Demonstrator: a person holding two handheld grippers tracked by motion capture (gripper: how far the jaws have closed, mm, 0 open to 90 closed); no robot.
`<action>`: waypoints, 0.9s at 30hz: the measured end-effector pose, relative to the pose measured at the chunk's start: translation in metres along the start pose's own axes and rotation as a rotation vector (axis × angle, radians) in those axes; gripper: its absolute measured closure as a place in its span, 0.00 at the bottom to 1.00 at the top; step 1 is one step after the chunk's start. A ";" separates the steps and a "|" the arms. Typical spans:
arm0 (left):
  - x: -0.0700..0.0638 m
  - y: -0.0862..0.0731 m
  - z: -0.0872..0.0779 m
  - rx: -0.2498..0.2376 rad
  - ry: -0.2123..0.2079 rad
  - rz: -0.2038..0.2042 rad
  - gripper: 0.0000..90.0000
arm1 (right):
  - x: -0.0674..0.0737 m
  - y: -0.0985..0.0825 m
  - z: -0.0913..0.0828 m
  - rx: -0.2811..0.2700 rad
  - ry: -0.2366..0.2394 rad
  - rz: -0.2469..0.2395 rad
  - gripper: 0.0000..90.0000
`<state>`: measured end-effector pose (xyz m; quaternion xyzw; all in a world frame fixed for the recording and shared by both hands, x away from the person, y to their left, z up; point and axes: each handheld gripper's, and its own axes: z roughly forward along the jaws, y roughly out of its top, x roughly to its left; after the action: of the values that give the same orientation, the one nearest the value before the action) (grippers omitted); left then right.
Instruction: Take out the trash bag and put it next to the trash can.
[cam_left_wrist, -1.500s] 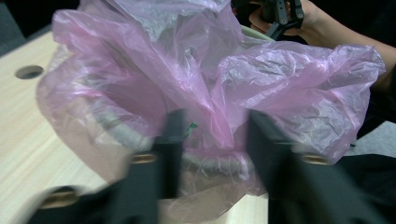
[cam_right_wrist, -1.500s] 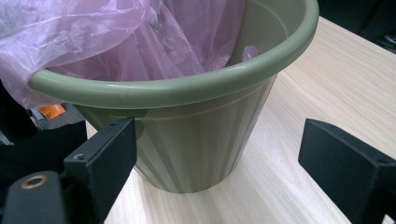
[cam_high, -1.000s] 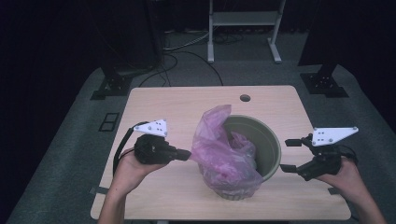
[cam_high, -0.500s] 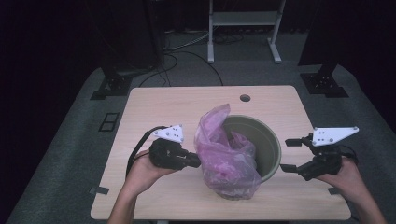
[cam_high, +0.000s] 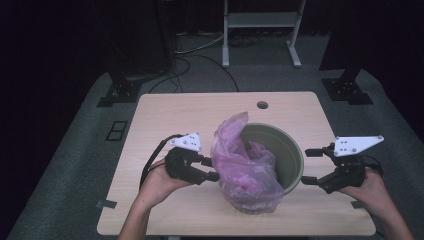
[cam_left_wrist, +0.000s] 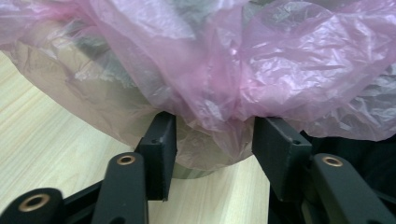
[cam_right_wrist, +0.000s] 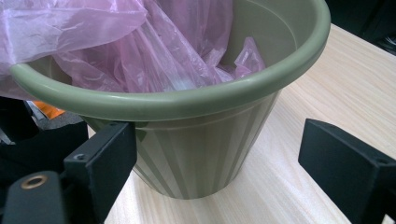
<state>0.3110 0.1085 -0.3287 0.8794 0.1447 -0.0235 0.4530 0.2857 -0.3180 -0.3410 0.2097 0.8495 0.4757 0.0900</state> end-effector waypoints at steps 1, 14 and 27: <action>0.000 0.000 0.001 -0.005 -0.003 -0.004 0.54 | 0.000 0.000 0.000 -0.001 0.000 -0.001 0.11; 0.006 -0.001 0.009 -0.005 -0.090 -0.024 0.98 | -0.002 -0.002 -0.002 0.004 -0.005 0.003 0.11; 0.005 0.001 -0.024 -0.070 -0.051 -0.020 1.00 | -0.004 -0.004 -0.002 0.003 -0.005 0.007 0.11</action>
<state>0.3137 0.1281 -0.3150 0.8606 0.1427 -0.0455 0.4867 0.2872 -0.3228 -0.3435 0.2139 0.8492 0.4743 0.0900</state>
